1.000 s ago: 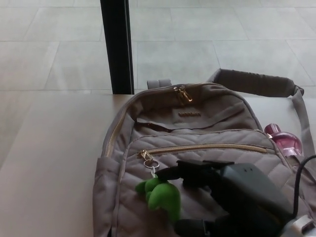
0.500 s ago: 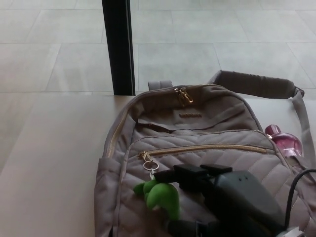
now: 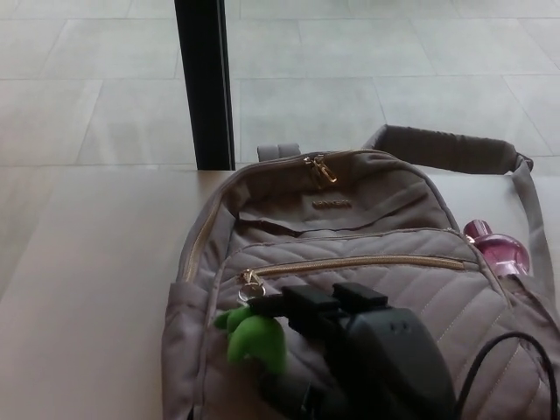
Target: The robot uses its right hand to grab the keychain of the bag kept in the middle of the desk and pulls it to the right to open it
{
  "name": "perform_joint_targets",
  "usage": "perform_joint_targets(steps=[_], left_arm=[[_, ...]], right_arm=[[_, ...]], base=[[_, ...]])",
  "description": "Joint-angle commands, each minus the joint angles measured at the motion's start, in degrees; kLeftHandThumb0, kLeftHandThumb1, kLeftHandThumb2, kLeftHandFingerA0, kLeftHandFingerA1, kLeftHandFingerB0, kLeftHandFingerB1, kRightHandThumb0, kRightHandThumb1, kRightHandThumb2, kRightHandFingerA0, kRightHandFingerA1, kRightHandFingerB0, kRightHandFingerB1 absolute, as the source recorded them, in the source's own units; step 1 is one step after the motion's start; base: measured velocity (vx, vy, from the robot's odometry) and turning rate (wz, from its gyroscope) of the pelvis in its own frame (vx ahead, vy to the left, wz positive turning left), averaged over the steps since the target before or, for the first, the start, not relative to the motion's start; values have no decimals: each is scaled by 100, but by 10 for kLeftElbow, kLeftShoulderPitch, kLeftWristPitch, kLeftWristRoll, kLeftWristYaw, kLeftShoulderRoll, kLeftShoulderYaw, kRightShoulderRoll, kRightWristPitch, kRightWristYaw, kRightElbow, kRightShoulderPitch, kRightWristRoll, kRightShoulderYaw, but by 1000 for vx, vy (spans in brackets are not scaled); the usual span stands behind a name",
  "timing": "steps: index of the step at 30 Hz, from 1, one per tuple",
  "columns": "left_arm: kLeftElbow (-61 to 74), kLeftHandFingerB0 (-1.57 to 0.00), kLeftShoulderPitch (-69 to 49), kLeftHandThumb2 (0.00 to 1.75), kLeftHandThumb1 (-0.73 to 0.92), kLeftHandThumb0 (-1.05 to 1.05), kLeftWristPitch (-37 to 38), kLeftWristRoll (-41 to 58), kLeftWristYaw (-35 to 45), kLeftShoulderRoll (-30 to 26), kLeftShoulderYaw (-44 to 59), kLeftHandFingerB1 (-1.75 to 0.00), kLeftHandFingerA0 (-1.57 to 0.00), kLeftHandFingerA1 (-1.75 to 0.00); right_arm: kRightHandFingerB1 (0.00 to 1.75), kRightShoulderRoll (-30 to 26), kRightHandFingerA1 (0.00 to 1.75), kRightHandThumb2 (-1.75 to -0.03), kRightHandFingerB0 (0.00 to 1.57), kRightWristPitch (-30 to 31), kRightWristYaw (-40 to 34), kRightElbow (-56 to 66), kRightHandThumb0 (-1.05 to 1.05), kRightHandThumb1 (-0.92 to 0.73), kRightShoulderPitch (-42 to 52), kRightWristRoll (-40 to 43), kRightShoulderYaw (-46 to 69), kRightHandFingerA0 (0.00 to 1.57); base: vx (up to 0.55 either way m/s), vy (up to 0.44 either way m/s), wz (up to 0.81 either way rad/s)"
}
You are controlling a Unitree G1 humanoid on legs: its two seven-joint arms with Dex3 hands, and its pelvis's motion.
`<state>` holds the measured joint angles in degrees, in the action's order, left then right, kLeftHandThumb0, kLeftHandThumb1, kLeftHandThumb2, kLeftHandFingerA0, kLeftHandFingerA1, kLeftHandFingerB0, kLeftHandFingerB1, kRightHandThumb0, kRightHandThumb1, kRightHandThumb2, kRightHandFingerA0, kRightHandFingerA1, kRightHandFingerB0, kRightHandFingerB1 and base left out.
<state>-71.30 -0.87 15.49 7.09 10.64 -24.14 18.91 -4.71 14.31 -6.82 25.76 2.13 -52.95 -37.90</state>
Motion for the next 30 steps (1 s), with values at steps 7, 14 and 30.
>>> perform_joint_targets(steps=[7, 14, 30], left_arm=[[-1, -58, -2, 63, 76, -76, 22, -1, 2, 0, 0, -43, -67, -53], [1, -58, -9, 64, 78, -78, 31, 0, 11, 0, 1, -44, -68, -56], [2, -56, -11, 65, 80, -76, 28, -4, 10, -1, -3, -43, -67, -55]], right_arm=[[84, -38, 143, -91, 83, -41, -100, -94, -45, -41, 23, -105, -15, 132], [108, -35, 175, -107, 93, -44, -93, -85, -30, -44, 34, -98, 18, 111], [152, -8, 175, -131, 79, -45, -76, -72, -34, -42, 59, -105, 33, 100]], base=[[0, 0, 0], [0, 0, 0], [0, 0, 0]])
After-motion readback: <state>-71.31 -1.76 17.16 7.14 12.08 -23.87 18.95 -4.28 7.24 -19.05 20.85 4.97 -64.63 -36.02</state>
